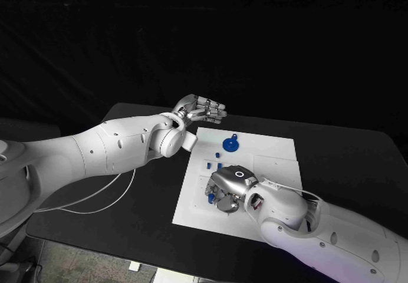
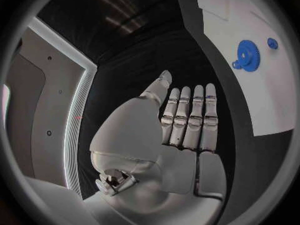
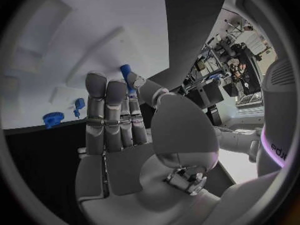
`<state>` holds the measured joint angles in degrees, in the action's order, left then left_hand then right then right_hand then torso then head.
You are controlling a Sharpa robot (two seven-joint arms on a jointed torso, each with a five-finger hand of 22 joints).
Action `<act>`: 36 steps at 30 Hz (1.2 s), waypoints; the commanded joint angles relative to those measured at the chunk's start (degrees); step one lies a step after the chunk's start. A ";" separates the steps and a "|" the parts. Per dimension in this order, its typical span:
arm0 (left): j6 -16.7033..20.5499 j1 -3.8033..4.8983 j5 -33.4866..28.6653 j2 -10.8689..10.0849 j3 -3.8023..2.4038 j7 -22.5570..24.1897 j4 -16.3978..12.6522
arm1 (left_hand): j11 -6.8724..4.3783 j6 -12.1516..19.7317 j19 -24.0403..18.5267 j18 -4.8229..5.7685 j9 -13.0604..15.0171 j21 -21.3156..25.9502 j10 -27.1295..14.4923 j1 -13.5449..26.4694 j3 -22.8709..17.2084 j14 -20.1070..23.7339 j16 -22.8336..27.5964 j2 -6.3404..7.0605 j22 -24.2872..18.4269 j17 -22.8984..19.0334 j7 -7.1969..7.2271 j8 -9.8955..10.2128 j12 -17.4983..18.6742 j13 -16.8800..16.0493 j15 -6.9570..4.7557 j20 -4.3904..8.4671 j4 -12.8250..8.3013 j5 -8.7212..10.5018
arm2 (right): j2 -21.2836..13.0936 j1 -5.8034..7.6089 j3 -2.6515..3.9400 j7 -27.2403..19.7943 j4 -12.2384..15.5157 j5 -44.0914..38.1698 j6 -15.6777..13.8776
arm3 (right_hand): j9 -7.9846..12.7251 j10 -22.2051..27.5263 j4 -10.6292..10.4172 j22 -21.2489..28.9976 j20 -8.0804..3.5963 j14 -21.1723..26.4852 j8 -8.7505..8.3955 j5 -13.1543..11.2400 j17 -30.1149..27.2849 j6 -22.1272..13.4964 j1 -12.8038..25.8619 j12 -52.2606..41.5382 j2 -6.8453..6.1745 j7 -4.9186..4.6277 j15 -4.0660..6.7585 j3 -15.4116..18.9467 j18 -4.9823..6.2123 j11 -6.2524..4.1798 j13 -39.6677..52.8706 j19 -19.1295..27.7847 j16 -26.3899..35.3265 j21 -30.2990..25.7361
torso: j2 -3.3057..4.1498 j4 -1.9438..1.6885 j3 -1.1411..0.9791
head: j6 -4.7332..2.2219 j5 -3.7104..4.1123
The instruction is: Assemble the parts on the task board
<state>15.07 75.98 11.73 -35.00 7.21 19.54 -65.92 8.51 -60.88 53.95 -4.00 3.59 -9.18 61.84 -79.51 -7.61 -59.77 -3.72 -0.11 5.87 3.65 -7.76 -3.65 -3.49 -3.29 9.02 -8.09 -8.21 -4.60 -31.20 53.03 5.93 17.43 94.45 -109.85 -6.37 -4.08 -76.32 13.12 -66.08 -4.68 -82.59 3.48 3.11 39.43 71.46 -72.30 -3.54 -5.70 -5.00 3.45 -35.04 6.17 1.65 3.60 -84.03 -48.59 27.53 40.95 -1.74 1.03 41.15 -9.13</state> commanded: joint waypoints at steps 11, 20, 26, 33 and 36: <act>-0.94 0.04 -0.26 0.03 -0.02 -0.13 -0.03 | 0.02 0.14 -0.05 -0.70 -0.07 -0.39 -0.64 -0.34 0.38 0.58 0.21 -0.27 -0.09 -0.05 -0.27 0.06 0.14 -0.02 0.08 -0.18 0.01 -0.09 | -0.56 -0.54 -0.68 1.55 -0.06 -1.05 -0.37 | 0.38 10.66 -2.16 1.58 1.85 0.08 0.17 0.21 -0.77 -9.47 0.34 -0.07 -5.61 -0.12 -1.94 8.99 2.46 2.99 -0.15 -2.27 0.15 -2.54 | 0.04 -0.02 -0.09 | -0.16 0.23; -0.90 0.04 -0.26 0.05 0.05 -0.26 0.20 | 0.05 0.25 -0.11 -0.72 -0.07 -0.39 -0.75 -0.26 0.56 0.68 0.20 -0.17 -0.24 -0.04 -0.30 0.07 0.14 -0.02 0.12 -0.25 0.18 0.02 | -2.18 -0.55 -0.62 3.30 1.95 -1.06 -5.13 | 0.45 14.54 -7.32 2.59 2.09 0.14 0.13 -0.38 -1.09 -12.82 -3.96 -0.16 -5.83 1.10 -2.29 19.08 2.87 3.67 -0.22 -2.41 -0.10 -2.31 | 0.03 0.05 -0.10 | -0.34 0.29; -0.92 0.04 -0.26 -0.11 0.13 -0.27 0.32 | 0.06 0.26 -0.10 -0.72 -0.07 -0.39 -0.76 -0.18 0.63 0.69 0.19 -0.13 -0.25 -0.04 -0.29 0.06 0.14 -0.02 0.14 -0.26 0.25 0.17 | -4.22 -0.55 0.53 3.27 4.14 1.02 -8.34 | 0.49 15.10 -8.73 3.12 2.01 0.12 0.06 -0.37 -1.12 -13.72 -3.84 -0.10 -7.02 1.04 -2.30 19.32 2.98 3.79 -0.22 -2.37 -0.04 -2.42 | 0.00 0.11 -0.15 | -0.53 0.92; -0.98 0.00 -0.22 -0.58 0.27 -0.12 0.20 | 0.06 0.26 -0.10 -0.72 -0.07 -0.39 -0.76 -0.18 0.63 0.69 0.19 -0.13 -0.25 -0.04 -0.29 0.06 0.14 -0.02 0.14 -0.26 0.25 0.17 | -7.96 -0.55 4.07 0.61 6.00 11.46 -11.38 | 0.37 13.29 -10.89 3.46 2.05 0.09 0.35 -0.38 -1.19 -12.82 -2.65 -0.62 -6.41 0.25 -2.08 20.40 3.05 3.26 -0.16 -2.41 0.03 -2.55 | -0.06 0.28 -0.25 | -1.06 2.26; -1.00 -0.06 0.08 -0.86 0.29 -0.03 0.35 | 0.00 0.48 0.11 -0.78 -0.07 -0.51 -0.61 -0.03 0.98 0.18 0.13 -0.02 -0.38 -0.01 -0.32 0.06 0.13 -0.03 -0.01 -0.18 0.61 0.21 | -10.48 -0.44 5.88 -1.16 5.67 23.20 -10.91 | -0.48 4.94 -12.38 4.67 1.49 0.68 2.25 -0.31 -1.66 -6.66 -2.24 -3.39 -2.52 -0.38 -0.79 17.66 2.82 0.98 -0.02 -1.72 0.89 -5.13 | -0.14 0.49 -0.25 | -1.15 2.88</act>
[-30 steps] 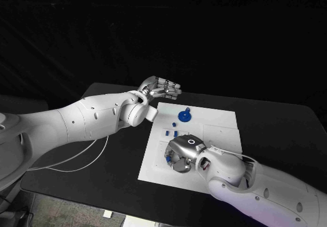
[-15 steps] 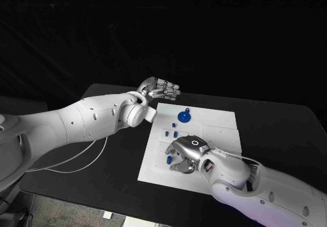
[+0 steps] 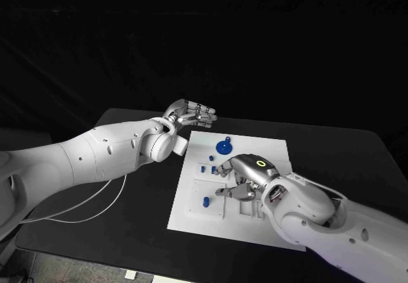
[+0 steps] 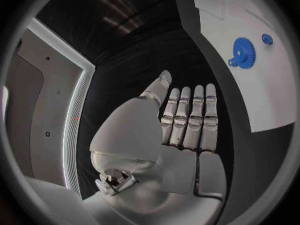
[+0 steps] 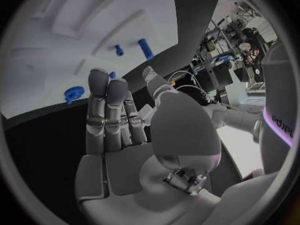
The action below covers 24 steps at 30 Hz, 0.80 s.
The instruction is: Assemble the parts on the task board
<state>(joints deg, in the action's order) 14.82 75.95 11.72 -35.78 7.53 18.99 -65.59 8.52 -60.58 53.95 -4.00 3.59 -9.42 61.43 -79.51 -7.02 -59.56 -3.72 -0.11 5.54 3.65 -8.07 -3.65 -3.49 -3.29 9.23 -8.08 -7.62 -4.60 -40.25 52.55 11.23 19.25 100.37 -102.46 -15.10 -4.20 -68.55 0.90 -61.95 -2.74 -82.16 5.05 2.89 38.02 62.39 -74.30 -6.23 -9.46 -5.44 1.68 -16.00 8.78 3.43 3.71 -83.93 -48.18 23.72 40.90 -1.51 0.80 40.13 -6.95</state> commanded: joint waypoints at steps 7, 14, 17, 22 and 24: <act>-1.29 -0.19 0.01 -1.01 -0.01 1.68 0.26 | -0.52 0.39 1.57 -0.41 -0.07 -1.23 1.10 0.64 0.72 -3.71 0.04 0.01 0.15 0.02 0.04 0.06 0.14 -0.02 -1.35 0.88 0.35 -0.13 | -7.34 1.31 2.45 -4.08 -2.49 34.34 3.23 | -1.23 -11.07 1.29 -0.61 -2.75 -0.59 -0.64 1.48 -0.26 7.03 1.54 -5.32 1.88 1.79 2.97 -4.53 -1.61 -3.90 2.16 -2.45 0.90 1.21 | -0.82 1.16 -0.46 | -0.16 2.42; -2.20 -0.92 -0.88 -2.49 -0.01 2.97 -0.51 | -0.67 1.81 2.36 -0.04 0.02 -1.48 2.25 7.59 8.41 -4.99 0.07 3.14 -0.03 0.02 -0.16 -0.06 0.10 -0.08 -1.59 1.15 5.24 1.74 | -12.28 1.67 2.91 2.69 -5.00 45.31 9.87 | -3.38 -1.26 3.65 -3.73 -4.12 -0.85 -1.37 4.45 1.46 5.30 5.60 -32.45 4.68 1.89 4.02 -3.81 -3.05 -5.26 31.43 -2.51 -0.64 7.19 | -1.54 1.82 -0.84 | 0.03 3.84; -2.76 -1.31 -1.16 -3.38 -0.02 3.78 -1.54 | -0.70 2.91 2.66 0.05 -0.04 -1.00 2.35 5.53 13.51 -5.08 0.04 2.67 -0.85 0.04 0.10 0.03 0.03 -0.11 -1.59 1.14 9.35 0.67 | -13.41 1.70 2.95 8.23 -5.57 47.73 13.91 | -3.30 -0.80 3.16 -3.94 -3.92 -0.83 -1.53 2.10 1.62 3.77 7.47 -32.77 4.03 1.57 3.78 -5.69 -3.36 -5.06 33.47 -2.47 -0.75 7.37 | -1.64 2.03 -0.86 | -0.18 4.23; -3.00 -1.68 -1.35 -5.07 -0.04 4.71 -3.91 | -1.06 4.29 2.86 0.16 -0.07 -1.03 2.28 6.83 12.43 -5.93 0.06 3.89 -1.00 0.04 0.45 0.06 0.08 -0.09 -1.84 1.32 9.99 0.73 | -14.90 1.72 2.97 15.13 -5.28 47.78 16.99 | -2.88 -1.44 1.54 -5.40 -3.86 -0.71 -1.39 0.81 3.51 3.32 10.52 -34.91 3.15 1.46 3.71 -6.19 -3.59 -5.13 39.43 -2.64 -2.43 9.35 | -1.85 2.39 -0.95 | 0.07 4.67; -3.08 -1.77 -1.39 -5.76 -0.04 4.92 -4.95 | -1.18 4.57 2.98 0.18 -0.08 -1.09 2.20 6.90 12.42 -6.17 0.05 3.96 -0.99 0.04 0.49 0.07 0.08 -0.09 -1.92 1.38 10.06 0.75 | -15.36 1.72 2.98 17.35 -4.82 47.39 18.10 | -3.02 -0.98 -0.17 -6.76 -3.90 -0.26 -1.33 0.30 5.10 3.71 11.34 -37.11 2.76 1.56 3.74 -5.36 -3.71 -5.08 43.26 -2.71 -3.64 11.65 | -1.85 2.36 -0.96 | 0.07 4.73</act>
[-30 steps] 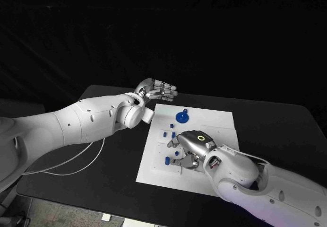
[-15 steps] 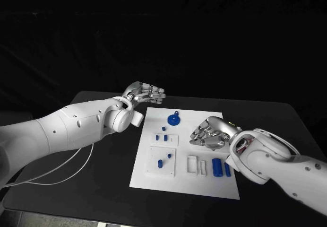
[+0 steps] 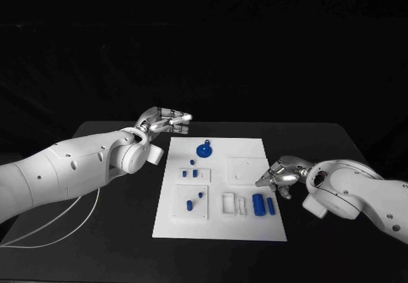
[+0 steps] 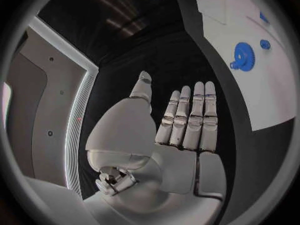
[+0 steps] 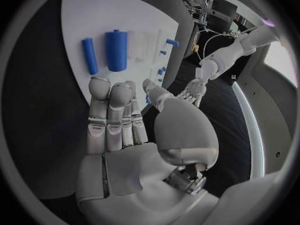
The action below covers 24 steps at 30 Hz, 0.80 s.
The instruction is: Assemble the parts on the task board
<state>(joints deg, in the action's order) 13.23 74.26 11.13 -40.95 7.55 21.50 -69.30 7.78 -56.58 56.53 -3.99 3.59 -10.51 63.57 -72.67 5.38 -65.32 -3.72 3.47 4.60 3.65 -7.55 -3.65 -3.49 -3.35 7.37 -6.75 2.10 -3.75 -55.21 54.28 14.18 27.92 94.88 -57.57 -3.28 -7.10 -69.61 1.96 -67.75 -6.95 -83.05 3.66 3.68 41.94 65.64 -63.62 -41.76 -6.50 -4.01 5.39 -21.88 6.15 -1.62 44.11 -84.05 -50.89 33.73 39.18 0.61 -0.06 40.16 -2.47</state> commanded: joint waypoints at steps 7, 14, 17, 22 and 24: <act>-1.82 -0.46 -0.85 -2.12 -0.06 2.52 -3.57 | -0.53 1.22 0.52 0.44 -0.09 -0.07 -0.19 0.39 0.08 -1.53 0.10 0.76 -0.08 0.03 0.02 0.07 0.08 -0.03 -0.37 0.32 0.79 -0.12 | -0.89 -0.01 0.03 12.13 1.68 0.25 8.83 | -0.21 -3.13 -6.98 -5.38 -0.08 1.09 -0.04 -0.83 9.95 0.73 3.53 -12.15 -2.39 0.70 0.13 0.38 -1.95 -0.01 15.85 -2.71 -7.70 8.79 | -0.27 0.30 -0.07 | 0.19 0.82; -1.89 -0.81 -0.87 -2.89 -0.06 2.52 -4.75 | -0.42 1.17 0.68 0.59 -0.09 -0.15 -0.35 0.40 -0.02 -1.54 0.15 0.78 -0.09 0.00 0.00 0.06 0.09 -0.03 -0.38 0.47 1.04 -0.19 | -0.92 -0.14 0.02 13.17 1.76 -2.82 10.00 | -0.37 -4.84 -9.30 -6.99 0.09 0.65 0.05 -0.90 12.27 0.41 3.89 -14.59 -2.32 0.36 0.07 1.73 -1.95 -0.05 20.43 -2.69 -8.40 10.39 | -0.32 0.34 0.13 | 0.13 0.85; -1.95 -0.88 -0.93 -3.03 -0.05 2.48 -4.88 | -0.31 1.04 0.71 0.55 -0.08 -0.16 -0.47 0.38 -0.07 -1.40 0.13 0.81 -0.10 0.01 -0.03 0.06 0.09 -0.03 -0.35 0.44 1.09 -0.23 | -0.67 -0.19 -0.01 13.36 1.91 -3.65 10.43 | -0.73 -5.82 -9.91 -8.54 0.00 0.21 0.01 -0.91 14.19 0.53 3.77 -12.87 -2.44 0.43 0.14 2.00 -2.00 -0.13 23.64 -2.81 -7.54 10.14 | -0.24 0.24 0.12 | 0.10 0.73; -2.36 -0.92 -1.04 -3.10 -0.04 2.35 -4.58 | -0.21 0.94 0.77 0.43 -0.08 -0.19 -0.79 0.44 -0.11 -1.24 0.12 0.93 -0.11 0.02 -0.12 0.06 0.09 -0.03 -0.28 0.37 1.35 -0.15 | 0.01 -0.24 -0.09 13.45 2.20 -4.86 10.01 | -0.69 -5.94 -10.14 -8.67 0.05 0.13 0.02 -0.91 14.53 0.33 3.95 -12.70 -2.83 0.38 0.10 2.20 -1.99 -0.08 23.89 -2.89 -7.64 10.11 | -0.18 0.25 0.10 | 0.11 0.52; -2.51 -0.93 -1.10 -3.08 -0.04 2.29 -4.42 | -0.22 0.86 0.77 0.38 -0.08 -0.18 -0.89 0.46 -0.11 -1.22 0.12 1.05 -0.13 0.02 -0.12 0.05 0.09 -0.03 -0.26 0.35 1.55 -0.16 | 0.39 -0.25 -0.15 13.48 2.19 -5.83 9.79 | -0.62 -6.01 -10.27 -8.78 0.07 0.11 0.00 -0.91 14.68 0.05 3.97 -12.75 -3.13 0.32 0.08 2.34 -2.00 -0.04 24.07 -2.93 -7.69 10.20 | -0.17 0.30 0.13 | 0.05 0.46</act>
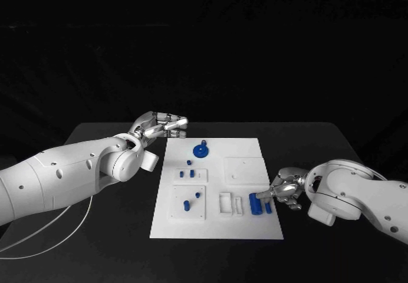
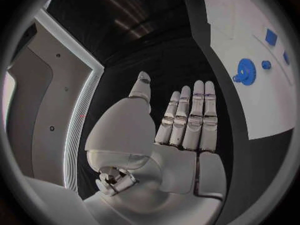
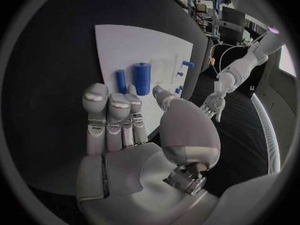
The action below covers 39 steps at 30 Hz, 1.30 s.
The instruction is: Assemble the parts on the task board
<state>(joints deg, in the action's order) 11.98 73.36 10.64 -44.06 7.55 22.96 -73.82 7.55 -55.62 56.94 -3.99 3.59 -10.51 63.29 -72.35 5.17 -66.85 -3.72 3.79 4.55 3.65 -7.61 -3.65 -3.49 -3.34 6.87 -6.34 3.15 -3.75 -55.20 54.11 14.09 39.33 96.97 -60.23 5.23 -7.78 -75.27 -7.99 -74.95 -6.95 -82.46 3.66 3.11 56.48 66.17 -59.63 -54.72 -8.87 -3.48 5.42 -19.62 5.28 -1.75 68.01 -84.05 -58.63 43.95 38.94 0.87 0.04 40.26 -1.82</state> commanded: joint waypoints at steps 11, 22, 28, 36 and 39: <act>-1.83 -0.04 -0.69 0.03 -0.01 0.39 0.31 | 0.10 0.25 0.33 0.33 -0.09 -0.16 -0.86 0.02 -0.04 0.52 0.11 1.14 -0.11 0.02 -0.14 0.06 0.08 -0.04 0.31 -0.14 1.26 -0.03 | 2.43 -0.10 -1.09 2.13 -0.38 -7.95 1.04 | 0.36 -0.49 -1.46 -2.18 0.18 -0.54 0.03 -0.34 0.80 -1.25 -0.57 0.48 -1.71 -0.41 -0.05 1.27 -1.07 0.22 0.89 -2.99 0.04 0.01 | 0.06 0.03 0.15 | 0.09 -0.41; -2.26 -0.04 -0.70 -0.10 0.01 0.07 0.33 | 0.18 0.35 0.37 0.21 -0.09 -0.18 -1.22 -0.20 -0.15 0.78 0.13 1.32 -0.11 0.01 -0.34 0.07 0.08 -0.04 0.39 -0.21 1.79 0.02 | 5.85 -0.10 -4.57 2.17 -1.40 -11.84 0.51 | 0.46 -0.34 -0.65 -2.42 0.22 -0.53 0.01 -0.34 0.84 -1.44 -1.36 0.96 -2.16 -0.49 -0.10 1.73 -1.08 0.28 1.02 -2.97 0.37 -0.33 | 0.09 0.00 0.15 | 0.19 -0.67; -2.21 -0.04 -0.70 -0.25 0.04 -0.11 0.32 | 0.38 1.68 0.35 0.08 -0.14 -0.16 -1.75 -0.50 -0.36 1.01 0.12 1.84 -0.12 0.02 -0.73 0.12 0.07 -0.04 0.50 -0.32 2.38 -0.05 | 7.55 -0.13 -6.24 2.16 -1.62 -15.25 0.12 | 0.53 -0.18 0.53 -2.55 0.26 -0.55 0.00 -0.34 0.95 -1.73 -2.36 1.21 -2.81 -0.59 -0.15 2.55 -1.10 0.35 1.00 -2.96 0.41 -0.27 | 0.14 -0.01 0.13 | 0.11 -0.84; -2.36 -0.04 -0.70 -0.36 0.07 -0.37 0.31 | 0.43 1.88 0.34 0.04 -0.16 -0.13 -1.94 -0.78 -0.44 1.13 0.12 2.07 -0.13 0.02 -0.88 0.14 0.09 -0.04 0.53 -0.36 2.81 -0.05 | 9.06 -0.29 -7.17 2.16 -2.14 -16.77 -0.45 | 0.64 -0.06 3.74 -2.95 0.34 -0.55 0.01 -0.34 1.22 -1.69 -4.89 1.35 -2.18 -0.70 -0.20 2.74 -1.14 0.40 1.14 -2.99 0.59 -0.33 | 0.09 0.03 0.23 | 0.23 -0.89; -2.45 -0.04 -0.70 -0.37 0.08 -0.49 0.32 | 0.47 2.03 0.36 0.01 -0.16 -0.14 -2.04 -0.84 -0.48 1.16 0.12 2.05 -0.13 0.02 -0.95 0.14 0.10 -0.04 0.55 -0.37 2.91 -0.06 | 9.29 -0.31 -7.30 2.19 -2.42 -17.62 -0.08 | 0.71 0.03 5.00 -3.13 0.35 -0.58 0.01 -0.32 1.35 -1.69 -5.20 1.48 -2.02 -0.74 -0.22 2.59 -1.14 0.42 1.12 -2.99 0.61 -0.32 | 0.09 0.05 0.25 | 0.34 -0.95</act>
<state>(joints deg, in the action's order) 10.48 73.32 10.31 -44.45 7.66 22.44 -73.41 8.11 -53.92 57.14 -3.99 3.52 -10.51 61.62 -73.28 4.74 -66.02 -3.72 5.29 4.51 3.65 -8.58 -3.65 -3.49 -3.33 7.28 -6.55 5.73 -3.72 -46.51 54.89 7.77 39.92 94.99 -75.88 2.87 -55.29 -75.68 -4.62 -74.93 -6.94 -82.79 4.10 3.10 57.77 64.56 -63.48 -53.60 -11.54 -3.96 5.07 -15.69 4.11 -1.30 69.15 -84.04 -58.34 43.83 39.06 0.90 0.24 40.53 -2.72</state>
